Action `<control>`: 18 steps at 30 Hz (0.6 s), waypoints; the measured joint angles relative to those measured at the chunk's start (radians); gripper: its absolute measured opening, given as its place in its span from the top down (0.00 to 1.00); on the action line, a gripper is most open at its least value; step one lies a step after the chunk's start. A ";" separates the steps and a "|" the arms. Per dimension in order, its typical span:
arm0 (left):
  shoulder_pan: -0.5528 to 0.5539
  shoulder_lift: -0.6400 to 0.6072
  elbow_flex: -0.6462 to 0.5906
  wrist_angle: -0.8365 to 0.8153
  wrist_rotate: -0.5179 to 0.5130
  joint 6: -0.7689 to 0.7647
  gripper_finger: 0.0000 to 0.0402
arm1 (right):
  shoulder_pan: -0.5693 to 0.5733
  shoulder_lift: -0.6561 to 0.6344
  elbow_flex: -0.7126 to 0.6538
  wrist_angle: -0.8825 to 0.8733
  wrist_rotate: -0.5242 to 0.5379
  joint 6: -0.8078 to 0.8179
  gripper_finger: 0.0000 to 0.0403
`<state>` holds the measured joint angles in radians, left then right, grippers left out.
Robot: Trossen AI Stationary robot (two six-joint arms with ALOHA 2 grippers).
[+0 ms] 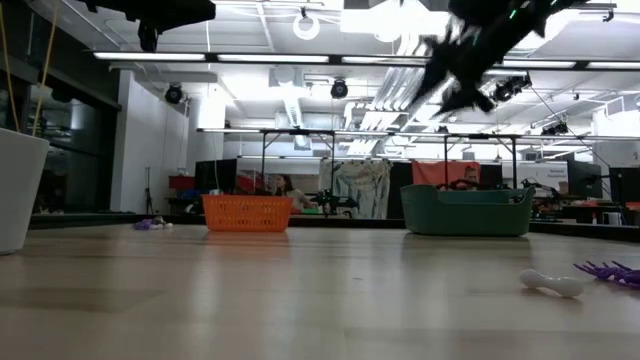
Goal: Sort Halloween decoration
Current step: Put the black skull toy into the green bin
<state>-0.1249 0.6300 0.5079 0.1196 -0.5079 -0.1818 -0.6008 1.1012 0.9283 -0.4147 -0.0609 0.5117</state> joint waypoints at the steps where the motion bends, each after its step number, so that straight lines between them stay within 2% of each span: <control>1: 0.000 0.000 0.000 0.000 0.000 0.000 0.90 | 0.027 -0.035 0.000 0.029 -0.027 -0.029 0.41; 6: 0.000 0.000 0.000 0.000 0.000 0.000 0.90 | 0.196 -0.157 0.000 0.144 -0.094 -0.151 0.42; 9: 0.000 0.000 0.000 0.001 0.000 0.001 0.90 | 0.300 -0.180 0.000 0.160 -0.087 -0.203 0.49; 12: 0.000 0.000 0.000 0.003 0.000 0.001 0.90 | 0.389 -0.171 0.000 0.158 -0.052 -0.239 0.63; 16: 0.000 0.000 0.000 0.003 0.000 0.001 0.90 | 0.461 -0.138 -0.001 0.168 -0.045 -0.301 0.91; 18: 0.000 0.000 0.000 0.003 -0.001 0.001 0.90 | 0.476 -0.123 -0.002 0.195 -0.046 -0.331 0.97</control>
<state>-0.1249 0.6300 0.5079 0.1226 -0.5087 -0.1806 -0.1252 0.9780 0.9264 -0.2200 -0.1065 0.1806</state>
